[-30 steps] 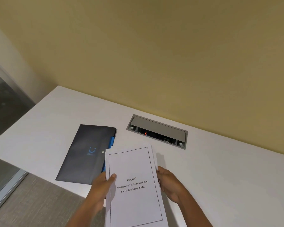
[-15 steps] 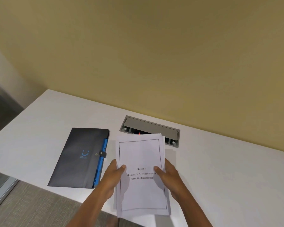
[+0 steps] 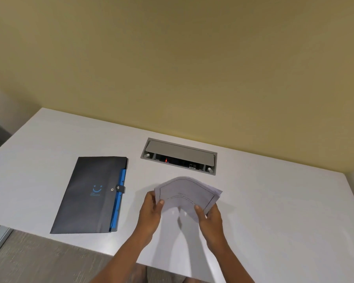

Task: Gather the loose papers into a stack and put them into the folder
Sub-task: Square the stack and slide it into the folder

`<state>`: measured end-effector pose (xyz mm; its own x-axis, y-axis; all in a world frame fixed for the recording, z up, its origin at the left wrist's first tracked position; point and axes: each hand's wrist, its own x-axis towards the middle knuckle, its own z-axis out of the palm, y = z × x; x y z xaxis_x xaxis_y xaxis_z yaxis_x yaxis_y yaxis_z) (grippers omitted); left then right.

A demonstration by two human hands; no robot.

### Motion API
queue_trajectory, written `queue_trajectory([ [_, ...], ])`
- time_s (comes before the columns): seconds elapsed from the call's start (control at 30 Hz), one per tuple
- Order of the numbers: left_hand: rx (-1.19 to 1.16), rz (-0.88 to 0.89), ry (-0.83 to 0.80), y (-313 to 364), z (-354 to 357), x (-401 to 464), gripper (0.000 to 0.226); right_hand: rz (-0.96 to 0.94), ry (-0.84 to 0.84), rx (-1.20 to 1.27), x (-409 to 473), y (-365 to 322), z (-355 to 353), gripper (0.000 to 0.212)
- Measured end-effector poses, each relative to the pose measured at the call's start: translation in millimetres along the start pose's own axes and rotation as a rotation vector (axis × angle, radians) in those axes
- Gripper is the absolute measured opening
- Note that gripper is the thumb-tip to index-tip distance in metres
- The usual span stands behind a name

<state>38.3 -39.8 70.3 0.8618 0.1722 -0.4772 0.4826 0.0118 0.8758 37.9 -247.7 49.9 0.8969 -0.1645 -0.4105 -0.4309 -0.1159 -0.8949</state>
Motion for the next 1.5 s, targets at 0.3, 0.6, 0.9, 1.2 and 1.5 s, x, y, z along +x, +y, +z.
queue_trajectory([
  [0.3,0.096,-0.008,-0.002,-17.9,11.7,13.9,0.038,0.05,0.061,0.113,1.0,12.0,9.9,0.037],
  [0.6,0.132,-0.025,-0.051,-33.7,2.5,18.6,0.04,0.073,0.057,0.082,-2.8,21.1,14.4,0.043],
  [0.9,0.131,0.0,-0.059,-28.4,-3.3,21.7,0.036,0.071,0.082,0.132,-0.6,20.7,18.7,0.033],
  [1.2,0.204,-0.066,-0.069,-39.2,-30.3,20.8,0.033,0.116,0.064,0.057,-10.1,34.0,26.2,0.025],
  [1.5,0.65,-0.113,0.184,-53.3,-104.3,47.4,0.011,0.156,0.067,-0.159,-22.5,45.7,26.6,0.021],
])
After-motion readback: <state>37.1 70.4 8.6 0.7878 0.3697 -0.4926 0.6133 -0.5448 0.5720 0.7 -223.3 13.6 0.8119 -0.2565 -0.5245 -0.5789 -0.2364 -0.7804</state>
